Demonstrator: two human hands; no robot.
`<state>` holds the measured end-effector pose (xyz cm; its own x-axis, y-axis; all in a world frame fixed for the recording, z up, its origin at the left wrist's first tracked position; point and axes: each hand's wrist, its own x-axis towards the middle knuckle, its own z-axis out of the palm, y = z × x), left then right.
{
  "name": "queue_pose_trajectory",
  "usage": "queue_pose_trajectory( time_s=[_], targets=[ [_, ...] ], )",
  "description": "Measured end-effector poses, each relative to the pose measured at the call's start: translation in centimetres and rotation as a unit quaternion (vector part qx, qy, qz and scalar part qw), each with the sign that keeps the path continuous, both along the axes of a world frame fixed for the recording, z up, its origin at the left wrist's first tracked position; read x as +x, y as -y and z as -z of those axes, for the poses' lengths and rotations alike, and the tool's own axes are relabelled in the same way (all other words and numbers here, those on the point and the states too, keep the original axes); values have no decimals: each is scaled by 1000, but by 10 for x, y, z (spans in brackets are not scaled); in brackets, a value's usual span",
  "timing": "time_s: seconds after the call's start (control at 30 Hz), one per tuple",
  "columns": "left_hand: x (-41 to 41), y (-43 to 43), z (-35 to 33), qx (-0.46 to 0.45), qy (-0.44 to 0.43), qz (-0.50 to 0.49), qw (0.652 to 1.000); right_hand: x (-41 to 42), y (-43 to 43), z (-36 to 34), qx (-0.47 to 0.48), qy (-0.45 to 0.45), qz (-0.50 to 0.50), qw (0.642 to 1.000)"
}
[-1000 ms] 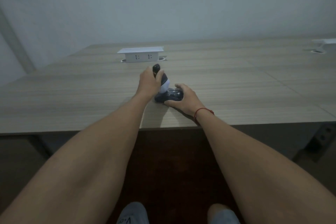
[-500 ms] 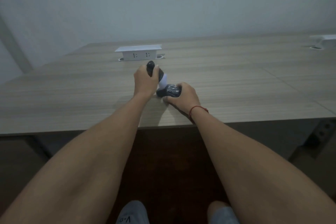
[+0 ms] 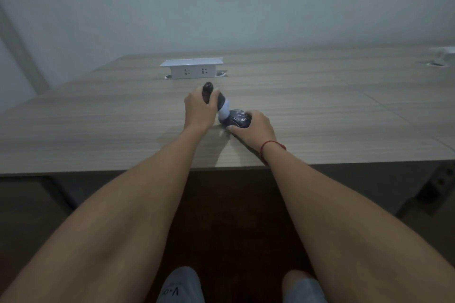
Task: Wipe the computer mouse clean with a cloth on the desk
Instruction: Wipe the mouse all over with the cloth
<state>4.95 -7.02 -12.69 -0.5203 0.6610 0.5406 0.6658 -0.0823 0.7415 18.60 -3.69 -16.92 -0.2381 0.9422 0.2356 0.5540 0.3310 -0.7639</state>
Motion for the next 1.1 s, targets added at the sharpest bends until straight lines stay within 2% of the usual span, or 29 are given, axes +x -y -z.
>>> queue_pose_trajectory(
  time_s=[0.1, 0.2, 0.3, 0.53, 0.73, 0.8, 0.93, 1.1],
  targets=[
    [13, -8, 5, -14, -15, 23, 1000, 0, -1, 0, -11, -11, 6, 1000],
    [15, -10, 16, -41, 14, -19, 999, 1, 0, 2, -1, -8, 14, 1000],
    [8, -9, 17, -82, -11, -50, 995, -2, 0, 5, -2, -10, 16, 1000],
    [16, -3, 10, 6, 23, 1, 1000, -1, -3, 3, -6, -1, 27, 1000],
    [5, 1, 35, -64, 24, -55, 996, -6, 4, 10, -8, -15, 26, 1000],
    [3, 0, 32, -49, 20, -40, 998, -5, 3, 8, -5, -4, 33, 999],
    [10, -2, 19, 15, 64, -27, 998, -2, -1, 0, 2, 13, 47, 999],
    [16, -5, 29, -34, 90, -72, 993, 0, 5, 0, 11, -20, 39, 999]
  ],
)
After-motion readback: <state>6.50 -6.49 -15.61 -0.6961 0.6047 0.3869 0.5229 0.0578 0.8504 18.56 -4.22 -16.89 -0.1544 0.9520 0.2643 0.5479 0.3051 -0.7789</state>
